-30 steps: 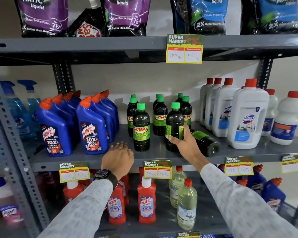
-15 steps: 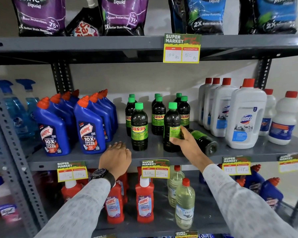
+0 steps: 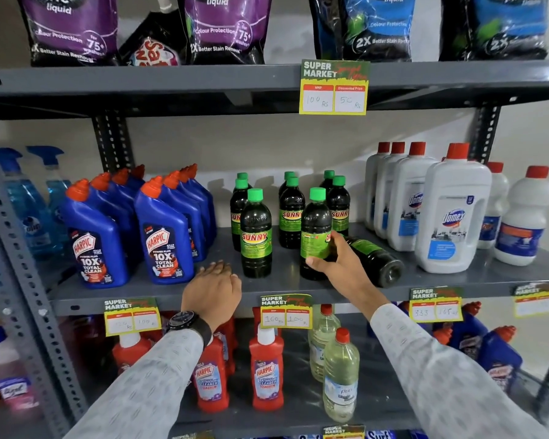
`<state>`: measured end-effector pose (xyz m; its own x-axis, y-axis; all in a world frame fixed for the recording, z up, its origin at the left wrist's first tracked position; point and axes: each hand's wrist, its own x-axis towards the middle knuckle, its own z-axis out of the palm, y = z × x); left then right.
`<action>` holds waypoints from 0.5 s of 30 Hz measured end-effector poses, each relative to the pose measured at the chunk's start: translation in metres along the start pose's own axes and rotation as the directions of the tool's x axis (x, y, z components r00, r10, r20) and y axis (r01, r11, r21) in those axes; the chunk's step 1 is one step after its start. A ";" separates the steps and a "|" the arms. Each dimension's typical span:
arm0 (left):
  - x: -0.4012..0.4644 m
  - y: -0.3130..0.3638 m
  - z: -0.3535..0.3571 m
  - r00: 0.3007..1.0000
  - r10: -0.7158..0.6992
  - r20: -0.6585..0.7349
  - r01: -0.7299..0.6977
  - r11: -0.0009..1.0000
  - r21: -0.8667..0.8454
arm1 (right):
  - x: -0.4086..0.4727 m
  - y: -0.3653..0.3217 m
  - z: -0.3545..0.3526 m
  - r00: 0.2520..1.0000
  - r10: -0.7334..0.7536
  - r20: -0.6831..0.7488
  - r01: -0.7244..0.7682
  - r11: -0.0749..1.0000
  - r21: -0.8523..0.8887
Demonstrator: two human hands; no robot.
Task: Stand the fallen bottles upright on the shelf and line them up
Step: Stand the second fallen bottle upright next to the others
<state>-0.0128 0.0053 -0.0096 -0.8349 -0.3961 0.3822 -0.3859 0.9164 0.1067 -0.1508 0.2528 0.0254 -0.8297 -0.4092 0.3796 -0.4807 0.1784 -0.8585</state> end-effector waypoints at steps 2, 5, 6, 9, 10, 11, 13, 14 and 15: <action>0.000 0.000 0.000 1.000 0.000 0.001 0.000 1.000 -0.003 | 0.001 0.001 -0.002 0.999 0.030 0.030 -0.031 0.999 0.034; 0.000 -0.001 0.001 1.000 0.000 -0.005 0.000 1.000 -0.004 | 0.002 0.006 -0.003 0.999 0.034 0.001 -0.034 0.999 0.004; 0.000 -0.001 0.001 1.000 0.000 -0.005 0.000 1.000 -0.005 | 0.001 0.005 -0.002 0.999 0.034 -0.009 -0.033 0.999 0.002; 0.000 0.001 0.000 1.000 0.002 -0.007 -0.002 1.000 0.003 | -0.001 0.002 -0.001 0.999 -0.003 -0.053 0.002 1.000 -0.016; -0.001 0.001 -0.001 1.000 0.003 -0.014 -0.002 1.000 0.010 | -0.002 0.002 0.000 0.998 -0.016 -0.060 0.015 0.999 -0.029; -0.001 0.002 -0.001 1.000 0.004 -0.020 -0.004 1.000 0.017 | -0.002 0.002 0.000 0.998 -0.026 -0.064 0.024 0.999 -0.034; -0.001 0.001 -0.001 1.000 0.006 -0.022 -0.006 1.000 0.024 | -0.001 0.004 0.000 0.998 -0.018 -0.060 0.017 1.000 -0.020; -0.001 0.001 0.000 1.000 0.006 -0.020 -0.005 1.000 0.025 | 0.000 0.005 -0.002 0.999 0.000 -0.052 0.000 1.000 0.000; 0.000 0.000 0.000 1.000 0.005 -0.018 -0.005 1.000 0.026 | 0.001 0.005 -0.003 0.999 0.022 -0.039 -0.021 0.999 0.025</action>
<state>-0.0129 0.0057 -0.0098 -0.8299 -0.3900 0.3991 -0.3917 0.9165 0.0810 -0.1551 0.2561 0.0227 -0.8508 -0.3695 0.3737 -0.4556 0.1642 -0.8749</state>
